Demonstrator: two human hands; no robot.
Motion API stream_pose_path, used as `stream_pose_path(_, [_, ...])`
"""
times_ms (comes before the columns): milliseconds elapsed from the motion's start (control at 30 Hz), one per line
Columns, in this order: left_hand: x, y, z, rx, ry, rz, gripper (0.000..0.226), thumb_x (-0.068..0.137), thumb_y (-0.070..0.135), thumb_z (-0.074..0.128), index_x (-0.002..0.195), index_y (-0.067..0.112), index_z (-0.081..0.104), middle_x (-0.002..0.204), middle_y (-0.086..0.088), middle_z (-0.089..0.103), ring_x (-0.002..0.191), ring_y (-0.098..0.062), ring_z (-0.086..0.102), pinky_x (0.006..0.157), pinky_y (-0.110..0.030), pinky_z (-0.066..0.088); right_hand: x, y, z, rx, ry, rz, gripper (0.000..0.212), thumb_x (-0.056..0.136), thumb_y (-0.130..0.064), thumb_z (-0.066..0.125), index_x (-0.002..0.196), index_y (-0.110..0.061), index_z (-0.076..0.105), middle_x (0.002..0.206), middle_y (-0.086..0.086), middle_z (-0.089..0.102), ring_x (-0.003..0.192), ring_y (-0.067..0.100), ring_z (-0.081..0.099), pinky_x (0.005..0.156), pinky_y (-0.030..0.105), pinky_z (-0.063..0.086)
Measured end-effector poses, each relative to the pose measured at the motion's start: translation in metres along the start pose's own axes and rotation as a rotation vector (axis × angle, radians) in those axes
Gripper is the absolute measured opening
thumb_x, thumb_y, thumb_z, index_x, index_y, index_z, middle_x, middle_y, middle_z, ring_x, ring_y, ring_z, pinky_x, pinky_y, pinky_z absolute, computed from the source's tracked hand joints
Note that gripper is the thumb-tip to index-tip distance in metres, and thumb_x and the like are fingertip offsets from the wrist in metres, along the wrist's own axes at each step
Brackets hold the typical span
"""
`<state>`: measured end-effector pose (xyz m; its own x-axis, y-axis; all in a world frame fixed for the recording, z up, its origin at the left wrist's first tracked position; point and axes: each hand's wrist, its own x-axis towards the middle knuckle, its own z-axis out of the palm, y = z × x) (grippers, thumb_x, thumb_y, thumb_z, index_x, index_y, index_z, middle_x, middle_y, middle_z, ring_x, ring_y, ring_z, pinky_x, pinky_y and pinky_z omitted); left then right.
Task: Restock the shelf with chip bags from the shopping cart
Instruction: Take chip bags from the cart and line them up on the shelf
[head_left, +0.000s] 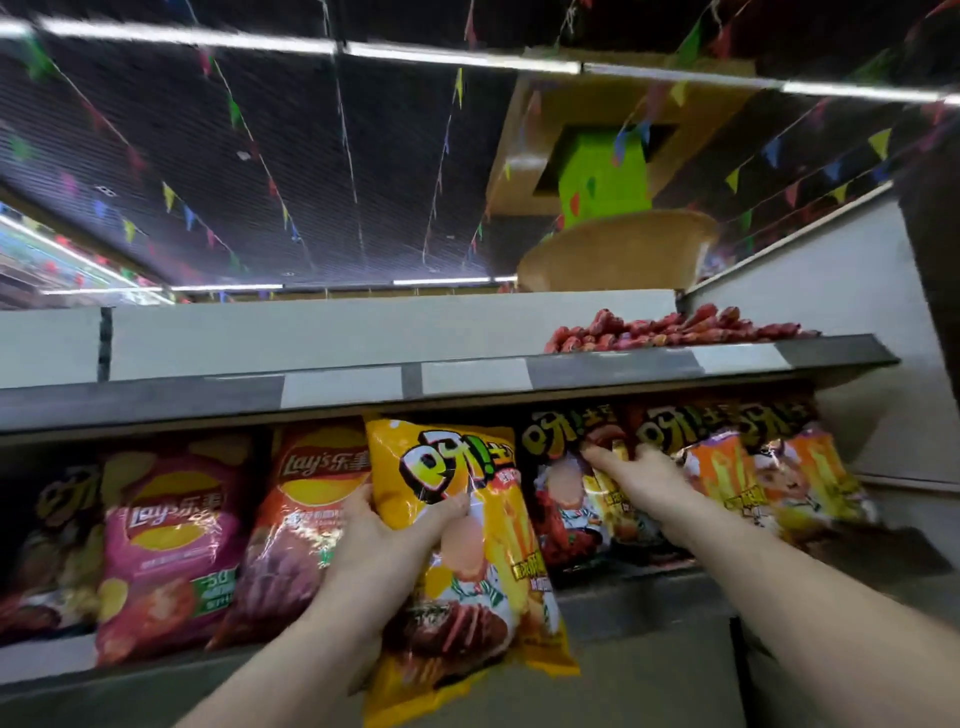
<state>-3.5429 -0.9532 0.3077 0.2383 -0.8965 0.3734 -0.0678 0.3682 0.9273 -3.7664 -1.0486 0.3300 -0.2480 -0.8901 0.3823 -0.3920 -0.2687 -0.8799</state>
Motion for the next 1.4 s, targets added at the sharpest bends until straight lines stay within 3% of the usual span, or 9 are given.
stream_pose_path(167, [0.007, 0.002, 0.015, 0.043, 0.048, 0.068, 0.084, 0.072, 0.040, 0.077, 0.140, 0.022, 0.032, 0.090, 0.013, 0.051, 0.092, -0.020, 0.056, 0.084, -0.033, 0.044, 0.006, 0.009, 0.002, -0.026, -0.015, -0.063, 0.074, 0.090, -0.048, 0.052, 0.142, 0.001, 0.032, 0.144, 0.020, 0.038, 0.132, 0.034, 0.036, 0.102, 0.035, 0.032])
stream_pose_path(333, [0.027, 0.003, 0.028, 0.216, 0.112, 0.086, 0.089, 0.078, 0.051, 0.069, 0.147, 0.015, 0.024, 0.138, -0.007, 0.046, 0.125, -0.030, 0.044, 0.103, -0.042, 0.039, 0.007, 0.019, -0.001, -0.026, -0.035, -0.090, 0.084, 0.089, -0.052, 0.051, 0.147, 0.000, 0.019, 0.152, 0.018, 0.026, 0.139, 0.033, 0.027, 0.109, 0.039, 0.026])
stream_pose_path(567, [0.047, 0.003, 0.041, 0.505, 0.130, 0.028, 0.080, 0.095, 0.048, 0.046, 0.150, 0.005, 0.007, 0.147, -0.016, 0.036, 0.135, -0.035, 0.033, 0.110, -0.044, 0.030, 0.006, 0.019, -0.003, -0.146, -0.021, -0.131, 0.083, 0.090, -0.053, 0.046, 0.147, -0.002, 0.016, 0.152, 0.018, 0.026, 0.139, 0.034, 0.026, 0.109, 0.038, 0.026])
stream_pose_path(800, [0.032, -0.013, 0.050, 0.655, 0.217, 0.378, 0.069, 0.100, 0.036, 0.036, 0.151, 0.014, -0.004, 0.158, -0.009, -0.007, 0.145, -0.028, 0.012, 0.111, -0.037, 0.025, 0.000, 0.029, 0.006, -0.236, 0.032, -0.186, 0.069, 0.093, -0.049, 0.042, 0.138, -0.001, 0.024, 0.134, 0.023, 0.046, 0.121, 0.037, 0.046, 0.094, 0.039, 0.039])
stream_pose_path(1033, [0.046, -0.025, 0.043, 0.804, 0.112, 0.487, 0.060, 0.098, 0.045, 0.031, 0.149, 0.017, 0.018, 0.152, -0.008, 0.020, 0.141, -0.022, 0.017, 0.110, -0.033, 0.024, -0.004, 0.033, 0.014, -0.322, 0.127, -0.267, 0.072, 0.094, -0.046, 0.041, 0.147, -0.004, 0.016, 0.150, 0.018, 0.023, 0.135, 0.033, 0.032, 0.103, 0.041, 0.033])
stream_pose_path(1167, [0.051, -0.026, 0.043, 1.061, 0.189, 0.505, 0.061, 0.098, 0.049, 0.016, 0.144, 0.012, 0.031, 0.144, -0.008, 0.039, 0.135, -0.026, 0.028, 0.110, -0.035, 0.023, -0.007, 0.033, 0.015, -0.371, 0.175, -0.311, 0.070, 0.095, -0.046, 0.040, 0.148, -0.007, 0.016, 0.154, 0.014, 0.017, 0.139, 0.030, 0.025, 0.107, 0.041, 0.030])
stream_pose_path(1233, [0.050, -0.023, 0.046, 1.189, 0.241, 0.595, 0.066, 0.092, 0.044, 0.016, 0.133, 0.005, 0.049, 0.131, -0.012, 0.055, 0.128, -0.031, 0.045, 0.105, -0.040, 0.037, -0.010, 0.033, 0.016, -0.431, 0.210, -0.399, 0.065, 0.096, -0.043, 0.038, 0.149, -0.013, 0.015, 0.154, 0.011, 0.017, 0.142, 0.025, 0.018, 0.110, 0.039, 0.027])
stream_pose_path(1300, [0.054, -0.024, 0.049, 1.236, 0.246, 0.727, 0.052, 0.089, 0.031, 0.030, 0.119, 0.002, 0.062, 0.112, -0.014, 0.066, 0.105, -0.032, 0.063, 0.088, -0.041, 0.052, -0.013, 0.035, 0.014, -0.491, 0.225, -0.500, 0.060, 0.098, -0.039, 0.036, 0.150, -0.017, 0.017, 0.155, 0.007, 0.017, 0.143, 0.021, 0.013, 0.113, 0.034, 0.020])
stream_pose_path(1400, [0.056, -0.027, 0.049, 1.287, 0.166, 0.778, 0.048, 0.091, 0.031, 0.034, 0.118, 0.004, 0.063, 0.107, -0.015, 0.067, 0.097, -0.033, 0.066, 0.083, -0.044, 0.053, -0.016, 0.043, 0.011, -0.548, 0.126, -0.507, 0.059, 0.098, -0.045, 0.028, 0.150, -0.024, 0.011, 0.158, 0.001, 0.006, 0.146, 0.017, 0.002, 0.116, 0.032, 0.010])
